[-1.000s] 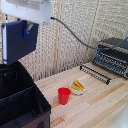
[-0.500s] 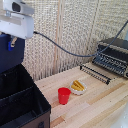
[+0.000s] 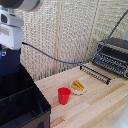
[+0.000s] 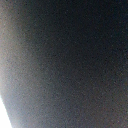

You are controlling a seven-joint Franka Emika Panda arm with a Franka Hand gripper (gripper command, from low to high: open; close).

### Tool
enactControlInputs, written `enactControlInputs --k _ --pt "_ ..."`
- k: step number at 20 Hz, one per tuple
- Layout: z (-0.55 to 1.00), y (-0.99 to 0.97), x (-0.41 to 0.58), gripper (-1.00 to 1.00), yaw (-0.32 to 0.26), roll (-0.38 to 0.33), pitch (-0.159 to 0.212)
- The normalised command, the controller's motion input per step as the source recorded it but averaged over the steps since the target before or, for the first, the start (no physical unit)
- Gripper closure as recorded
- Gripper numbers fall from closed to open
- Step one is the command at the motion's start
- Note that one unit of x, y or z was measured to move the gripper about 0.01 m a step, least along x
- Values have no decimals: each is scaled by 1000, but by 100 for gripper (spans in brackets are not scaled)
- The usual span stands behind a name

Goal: Gently maneuver your gripper in the book's direction. Confidently hold the book by angling your gripper properly. Relocate the book to the caddy. Pinpoint the back pocket of the caddy and set the book down inside it.

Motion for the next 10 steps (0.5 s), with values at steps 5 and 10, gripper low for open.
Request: enactControlInputs --k 5,10 --pt "-14 9 703 100 -131 0 87" --pt "0 61 450 -100 0 0 117"
